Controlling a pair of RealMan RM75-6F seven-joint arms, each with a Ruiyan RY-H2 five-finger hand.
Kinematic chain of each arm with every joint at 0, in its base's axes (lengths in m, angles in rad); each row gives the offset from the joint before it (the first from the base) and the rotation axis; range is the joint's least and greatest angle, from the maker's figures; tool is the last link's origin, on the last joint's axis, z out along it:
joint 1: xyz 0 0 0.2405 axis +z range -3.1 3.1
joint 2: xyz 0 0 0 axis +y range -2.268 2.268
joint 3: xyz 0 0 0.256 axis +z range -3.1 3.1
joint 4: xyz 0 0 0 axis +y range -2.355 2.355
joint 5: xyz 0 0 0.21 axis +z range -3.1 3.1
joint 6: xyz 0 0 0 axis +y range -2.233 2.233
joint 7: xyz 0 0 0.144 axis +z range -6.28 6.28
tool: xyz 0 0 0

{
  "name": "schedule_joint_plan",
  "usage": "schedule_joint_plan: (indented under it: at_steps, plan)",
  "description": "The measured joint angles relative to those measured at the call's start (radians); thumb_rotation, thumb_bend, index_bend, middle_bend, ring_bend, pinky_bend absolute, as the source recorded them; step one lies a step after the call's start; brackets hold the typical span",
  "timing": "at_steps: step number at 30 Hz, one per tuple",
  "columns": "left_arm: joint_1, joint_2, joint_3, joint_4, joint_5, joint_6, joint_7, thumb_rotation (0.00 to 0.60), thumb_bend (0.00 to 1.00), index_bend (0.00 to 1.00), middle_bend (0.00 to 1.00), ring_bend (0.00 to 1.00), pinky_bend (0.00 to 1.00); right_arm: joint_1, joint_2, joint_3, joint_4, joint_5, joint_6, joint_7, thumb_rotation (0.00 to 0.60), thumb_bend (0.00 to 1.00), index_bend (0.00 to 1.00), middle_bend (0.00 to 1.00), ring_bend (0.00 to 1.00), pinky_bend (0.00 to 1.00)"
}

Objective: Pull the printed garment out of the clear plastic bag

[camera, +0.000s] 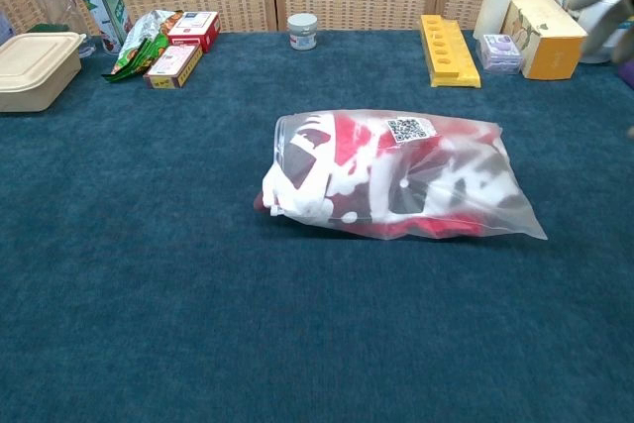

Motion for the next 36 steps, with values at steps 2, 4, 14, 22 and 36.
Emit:
schedule_joint_plan:
  at_steps: [2, 4, 14, 22, 36]
  plan:
    - [-0.004, 0.007, -0.003, -0.002, -0.007, -0.007, 0.001, 0.600, 0.21, 0.36, 0.29, 0.15, 0.28, 0.052, -0.011, 0.019, -0.020, 0.026, -0.069, -0.022, 0.600, 0.09, 0.06, 0.22, 0.29, 0.32]
    - [-0.008, 0.011, -0.005, -0.003, -0.012, -0.015, 0.001, 0.600, 0.21, 0.36, 0.29, 0.15, 0.28, 0.106, -0.027, 0.040, -0.035, 0.068, -0.144, -0.054, 0.600, 0.09, 0.04, 0.20, 0.27, 0.31]
    - [-0.019, 0.012, -0.006, 0.018, -0.040, -0.041, -0.011, 0.600, 0.21, 0.36, 0.29, 0.15, 0.28, 0.320, -0.167, 0.118, -0.028, 0.309, -0.369, -0.282, 0.600, 0.08, 0.00, 0.14, 0.21, 0.25]
    - [-0.018, 0.010, 0.000, 0.043, -0.056, -0.055, -0.034, 0.600, 0.21, 0.36, 0.29, 0.15, 0.28, 0.441, -0.292, 0.116, 0.081, 0.489, -0.451, -0.468, 0.600, 0.08, 0.00, 0.11, 0.18, 0.22]
    - [-0.006, 0.007, 0.005, 0.060, -0.075, -0.051, -0.050, 0.600, 0.21, 0.36, 0.29, 0.15, 0.28, 0.560, -0.362, 0.076, 0.260, 0.610, -0.473, -0.639, 0.600, 0.08, 0.00, 0.12, 0.18, 0.18]
